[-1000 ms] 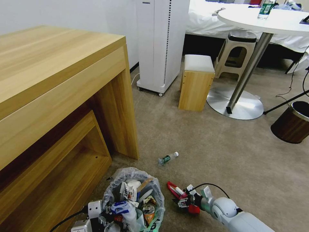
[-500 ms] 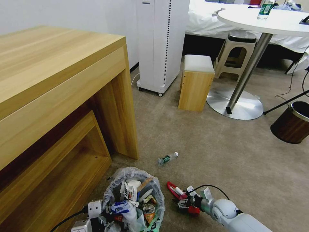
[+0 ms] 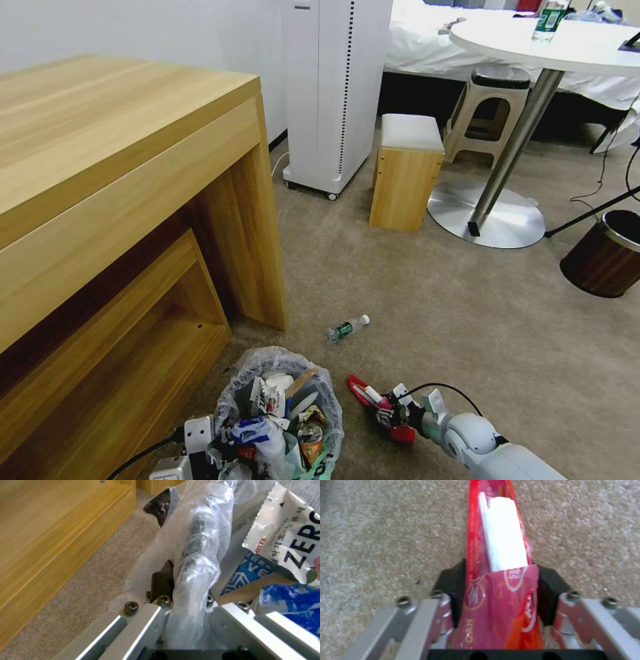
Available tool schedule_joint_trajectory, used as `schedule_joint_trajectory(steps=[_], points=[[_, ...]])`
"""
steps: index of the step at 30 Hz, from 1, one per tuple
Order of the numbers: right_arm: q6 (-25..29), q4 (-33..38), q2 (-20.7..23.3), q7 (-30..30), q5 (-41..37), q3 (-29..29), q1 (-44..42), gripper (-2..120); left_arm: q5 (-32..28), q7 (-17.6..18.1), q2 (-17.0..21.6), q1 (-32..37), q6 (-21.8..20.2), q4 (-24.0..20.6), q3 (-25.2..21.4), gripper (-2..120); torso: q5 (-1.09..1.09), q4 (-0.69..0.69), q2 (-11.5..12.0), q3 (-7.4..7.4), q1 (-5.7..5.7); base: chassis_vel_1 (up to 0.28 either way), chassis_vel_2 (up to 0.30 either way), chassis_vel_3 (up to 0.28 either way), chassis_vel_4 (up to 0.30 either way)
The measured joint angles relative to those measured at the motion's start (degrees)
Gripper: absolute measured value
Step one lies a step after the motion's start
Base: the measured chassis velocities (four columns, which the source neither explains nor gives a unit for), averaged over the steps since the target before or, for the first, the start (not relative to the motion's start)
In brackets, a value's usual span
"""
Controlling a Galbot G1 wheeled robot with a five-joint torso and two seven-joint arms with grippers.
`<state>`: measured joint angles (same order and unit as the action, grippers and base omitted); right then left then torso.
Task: Pick up the trash bin and place the garbage on the floor into it.
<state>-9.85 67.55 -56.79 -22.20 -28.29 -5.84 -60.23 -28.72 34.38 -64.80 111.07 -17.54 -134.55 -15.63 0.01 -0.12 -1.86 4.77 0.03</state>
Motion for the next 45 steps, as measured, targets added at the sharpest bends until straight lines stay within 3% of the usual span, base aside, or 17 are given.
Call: schedule_joint_trajectory(steps=[11, 24, 33, 36, 40, 45], points=[[0.0, 0.9, 0.6, -0.3, 0.1, 0.1, -0.4, 0, 0.6, -0.5, 0.0, 0.4, 0.0, 0.0, -0.1, 0, 0.01, -0.01, 0.0, 0.01, 0.00, 0.000, 0.000, 0.000, 0.000], [0.3, 5.8, 3.1, -0.6, -1.2, 2.9, -0.7, 0, 0.8, -0.7, 0.0, 0.6, 0.0, -0.1, -0.2, 0, -0.02, -0.01, 0.0, 0.00, 0.00, 0.000, 0.000, 0.000, 0.000], [3.7, 13.9, 7.6, -3.8, -4.0, 8.6, -1.3, 0, 0.8, -0.9, 0.1, 1.0, 0.0, -0.5, -0.5, 0, -0.02, -0.01, 0.0, 0.00, 0.01, 0.000, 0.000, 0.000, 0.000], [10.4, 20.1, 10.2, -9.1, -9.7, 10.8, -1.3, 0, 0.6, -1.2, 0.2, 1.0, 0.1, -0.7, -0.5, 0, -0.02, -0.02, 0.0, 0.00, 0.00, 0.000, 0.000, 0.000, 0.000], [14.7, 27.5, 12.4, -14.1, -16.7, 12.0, -0.2, 0, 0.1, -1.3, 0.4, 0.9, 0.1, -1.2, -0.9, 0, -0.03, -0.01, 0.0, -0.01, 0.00, 0.000, 0.000, 0.000, 0.000], [15.4, 34.2, 13.5, -18.6, -22.2, 10.6, 2.0, 0, -1.6, -1.2, 0.8, 0.3, 0.0, -2.0, -1.4, 0, -0.02, -0.02, 0.0, 0.00, 0.00, 0.000, 0.000, 0.000, 0.000]])
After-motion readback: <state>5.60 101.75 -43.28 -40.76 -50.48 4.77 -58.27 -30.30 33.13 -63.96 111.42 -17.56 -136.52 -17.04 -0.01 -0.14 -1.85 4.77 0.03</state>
